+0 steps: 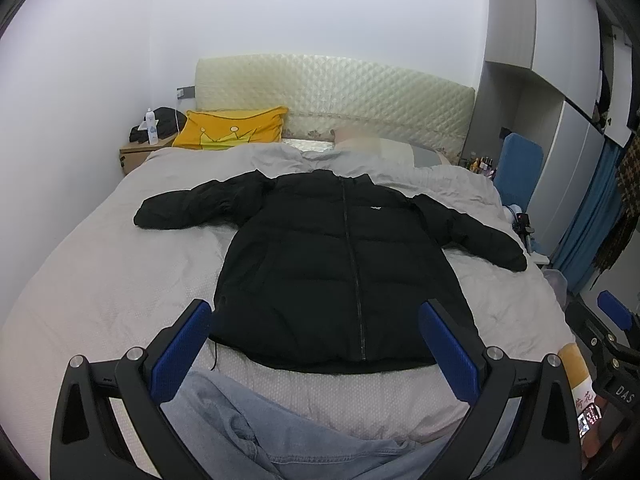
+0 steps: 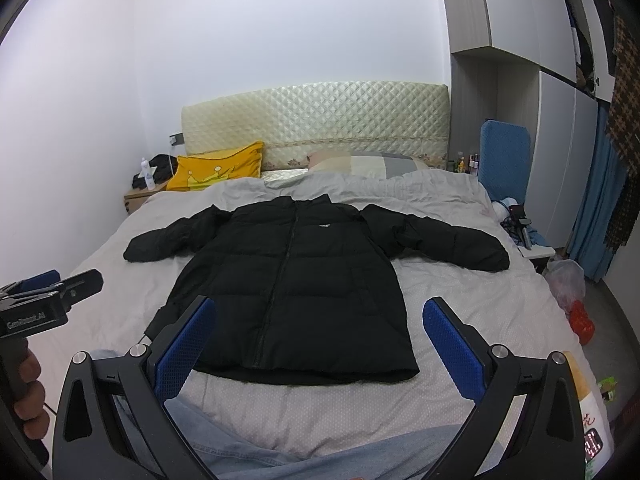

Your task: Fold large clothes

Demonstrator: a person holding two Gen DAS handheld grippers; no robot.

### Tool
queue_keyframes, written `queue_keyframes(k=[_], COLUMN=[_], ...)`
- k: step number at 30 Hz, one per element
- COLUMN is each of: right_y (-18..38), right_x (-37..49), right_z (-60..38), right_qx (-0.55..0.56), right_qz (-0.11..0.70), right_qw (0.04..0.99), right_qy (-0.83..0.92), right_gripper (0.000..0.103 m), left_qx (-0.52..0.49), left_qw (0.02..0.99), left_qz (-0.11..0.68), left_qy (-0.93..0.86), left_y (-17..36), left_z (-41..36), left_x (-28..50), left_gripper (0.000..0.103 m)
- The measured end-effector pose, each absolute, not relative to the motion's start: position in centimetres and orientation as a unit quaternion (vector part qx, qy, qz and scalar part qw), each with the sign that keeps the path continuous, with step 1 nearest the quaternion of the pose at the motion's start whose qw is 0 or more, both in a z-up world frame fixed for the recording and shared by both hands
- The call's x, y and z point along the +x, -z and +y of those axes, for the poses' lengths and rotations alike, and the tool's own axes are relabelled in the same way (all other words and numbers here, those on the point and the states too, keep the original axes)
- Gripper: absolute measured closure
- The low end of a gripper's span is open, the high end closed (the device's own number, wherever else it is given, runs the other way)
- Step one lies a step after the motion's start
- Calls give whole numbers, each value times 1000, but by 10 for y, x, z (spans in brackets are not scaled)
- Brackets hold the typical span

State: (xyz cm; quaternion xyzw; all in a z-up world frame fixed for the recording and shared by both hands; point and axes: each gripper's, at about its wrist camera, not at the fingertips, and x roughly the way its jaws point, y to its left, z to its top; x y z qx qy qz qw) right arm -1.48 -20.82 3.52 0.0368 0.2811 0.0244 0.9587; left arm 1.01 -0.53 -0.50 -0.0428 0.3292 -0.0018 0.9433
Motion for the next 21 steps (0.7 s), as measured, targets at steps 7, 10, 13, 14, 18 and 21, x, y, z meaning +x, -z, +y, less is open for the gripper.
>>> queue_keyframes(k=[7,10,13,14,18,21], right_y=[-33,-34,-33,-32,-31,-31], right_x=[-15,-13,-13,-14,-11,-10], right_z=[-210,-209,-208,-207,-207,-208], right_qx=[38,39,39,39,39,40], right_qz=[282,282,283,284,286,288], right_qw=[959,958,958,958,957,957], right_qy=[-23,-21,-22,-23,-22,-22], right_gripper=[0,0,0,0,0,0], left_qx=[-43,-44,-44,-43,-42,-42], left_qw=[941,941,941,941,940,939], left_qz=[334,335,337,337,338,342], left_qy=[1,1,1,1,1,0], left_y=[7,8,8,7,7,10], left_z=[-6,-6,-6,-6,-7,-6], left_x=[9,8,9,9,11,14], left_gripper=[0,0,0,0,0,0])
